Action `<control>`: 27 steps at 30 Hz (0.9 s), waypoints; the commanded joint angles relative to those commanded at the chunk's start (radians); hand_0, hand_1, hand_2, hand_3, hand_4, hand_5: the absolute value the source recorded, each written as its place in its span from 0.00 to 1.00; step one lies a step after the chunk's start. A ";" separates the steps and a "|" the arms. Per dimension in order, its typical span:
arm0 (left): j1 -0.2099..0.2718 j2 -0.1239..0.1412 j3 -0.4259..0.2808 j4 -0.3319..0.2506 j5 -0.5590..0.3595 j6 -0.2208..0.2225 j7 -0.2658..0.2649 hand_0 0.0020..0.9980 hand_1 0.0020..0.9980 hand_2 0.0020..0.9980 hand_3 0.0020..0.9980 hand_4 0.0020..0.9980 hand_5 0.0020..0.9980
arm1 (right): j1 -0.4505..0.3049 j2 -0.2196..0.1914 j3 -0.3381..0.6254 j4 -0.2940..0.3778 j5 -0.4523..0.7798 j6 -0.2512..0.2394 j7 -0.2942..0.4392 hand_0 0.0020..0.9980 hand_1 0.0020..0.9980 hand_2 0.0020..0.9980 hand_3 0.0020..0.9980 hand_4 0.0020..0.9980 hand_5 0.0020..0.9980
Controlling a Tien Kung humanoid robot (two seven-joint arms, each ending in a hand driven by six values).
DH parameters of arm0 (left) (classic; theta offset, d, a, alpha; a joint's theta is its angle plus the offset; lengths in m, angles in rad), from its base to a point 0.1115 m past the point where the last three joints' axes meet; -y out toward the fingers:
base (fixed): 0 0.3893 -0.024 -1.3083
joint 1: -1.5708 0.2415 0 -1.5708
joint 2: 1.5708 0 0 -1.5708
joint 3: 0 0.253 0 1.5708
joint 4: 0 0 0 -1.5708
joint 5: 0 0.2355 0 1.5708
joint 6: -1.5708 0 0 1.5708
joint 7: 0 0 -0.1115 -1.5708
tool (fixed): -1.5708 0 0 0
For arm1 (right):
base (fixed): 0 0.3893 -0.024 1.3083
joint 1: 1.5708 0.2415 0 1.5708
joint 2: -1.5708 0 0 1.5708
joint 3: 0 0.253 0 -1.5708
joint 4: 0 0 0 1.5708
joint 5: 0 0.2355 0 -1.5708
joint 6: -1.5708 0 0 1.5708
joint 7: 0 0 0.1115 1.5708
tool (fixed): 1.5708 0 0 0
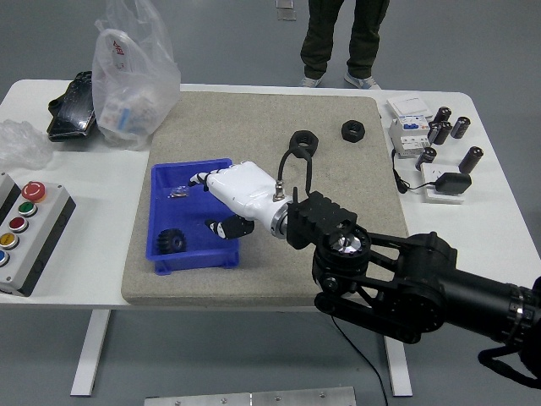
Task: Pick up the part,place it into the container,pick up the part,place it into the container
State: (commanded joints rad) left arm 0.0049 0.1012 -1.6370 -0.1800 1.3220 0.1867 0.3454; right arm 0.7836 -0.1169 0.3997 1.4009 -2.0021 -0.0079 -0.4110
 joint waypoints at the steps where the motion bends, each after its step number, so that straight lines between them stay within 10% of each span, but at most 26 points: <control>1: 0.000 0.000 0.000 0.000 0.000 0.000 0.000 0.83 0.77 0.78 0.87 0.85 0.50 | -0.001 0.000 0.000 0.000 -0.001 -0.001 0.000 0.27 0.30 0.81 0.92 0.86 0.22; 27: 0.006 -0.005 -0.007 0.000 0.004 -0.001 -0.001 0.83 0.77 0.78 0.87 0.85 0.50 | -0.211 -0.136 0.304 -0.082 -0.052 0.034 -0.078 0.28 0.30 0.78 0.89 0.85 0.24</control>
State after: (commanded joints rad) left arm 0.0108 0.0957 -1.6437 -0.1800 1.3265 0.1855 0.3440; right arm 0.5723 -0.2526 0.7037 1.3188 -2.0542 0.0257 -0.4892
